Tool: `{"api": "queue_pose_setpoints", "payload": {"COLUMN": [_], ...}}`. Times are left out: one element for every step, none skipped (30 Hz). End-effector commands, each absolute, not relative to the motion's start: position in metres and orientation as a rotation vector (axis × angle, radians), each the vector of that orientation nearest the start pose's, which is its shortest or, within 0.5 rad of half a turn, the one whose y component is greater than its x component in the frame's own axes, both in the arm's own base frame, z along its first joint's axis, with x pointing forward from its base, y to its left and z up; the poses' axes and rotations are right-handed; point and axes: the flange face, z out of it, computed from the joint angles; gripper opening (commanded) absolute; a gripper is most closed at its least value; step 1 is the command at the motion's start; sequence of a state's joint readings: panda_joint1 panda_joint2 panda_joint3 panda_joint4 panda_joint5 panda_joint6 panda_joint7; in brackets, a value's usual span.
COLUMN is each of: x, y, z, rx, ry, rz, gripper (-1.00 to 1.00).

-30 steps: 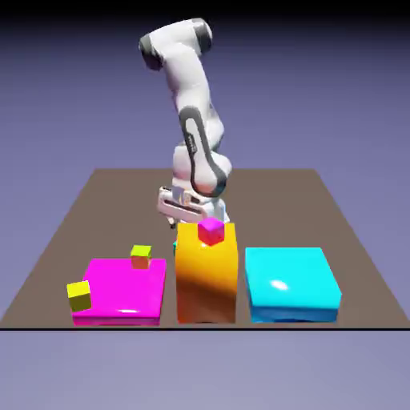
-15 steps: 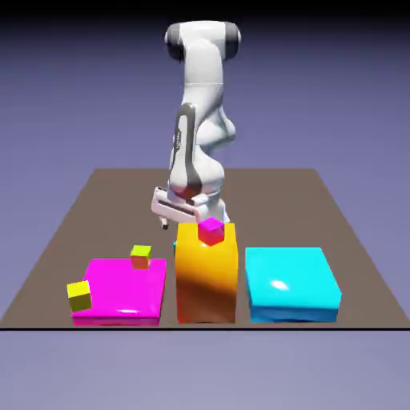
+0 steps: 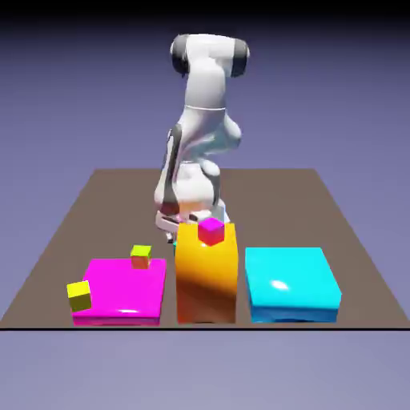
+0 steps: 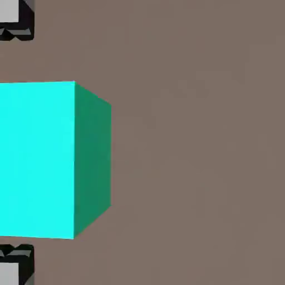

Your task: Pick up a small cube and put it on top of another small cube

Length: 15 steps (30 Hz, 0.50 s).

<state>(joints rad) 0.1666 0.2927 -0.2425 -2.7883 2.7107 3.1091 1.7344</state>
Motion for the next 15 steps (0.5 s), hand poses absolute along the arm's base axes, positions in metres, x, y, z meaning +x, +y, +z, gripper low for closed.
{"api": "queue_pose_setpoints", "payload": {"x": [0.204,0.204,0.204,0.204,0.205,0.205,0.205,0.205,0.206,0.206,0.206,0.206,0.206,0.206,0.206], "y": [-0.063,-0.063,-0.066,-0.068,-0.069,-0.071,-0.073,-0.074,-0.075,-0.076,-0.077,-0.077,-0.078,-0.078,-0.079], "z": [0.124,0.124,0.129,0.134,0.139,0.144,0.149,0.154,0.159,0.163,0.167,0.171,0.175,0.179,0.182], "rx": [1.911,1.911,1.906,1.901,1.897,1.893,1.889,1.886,1.884,1.881,1.879,1.878,1.877,1.876,1.876], "ry": [2.35,2.35,2.347,2.344,2.34,2.336,2.332,2.328,2.324,2.32,2.317,2.313,2.309,2.306,2.303], "rz": [0.018,0.018,0.008,0.0,-0.008,-0.015,-0.02,-0.025,-0.029,-0.032,-0.034,-0.036,-0.037,-0.037,-0.037], "gripper": [-1.0,-1.0,-1.0,-1.0,-1.0,-1.0,-1.0,-1.0,-1.0,-1.0,-1.0,-1.0,-1.0,-1.0,-1.0]}}
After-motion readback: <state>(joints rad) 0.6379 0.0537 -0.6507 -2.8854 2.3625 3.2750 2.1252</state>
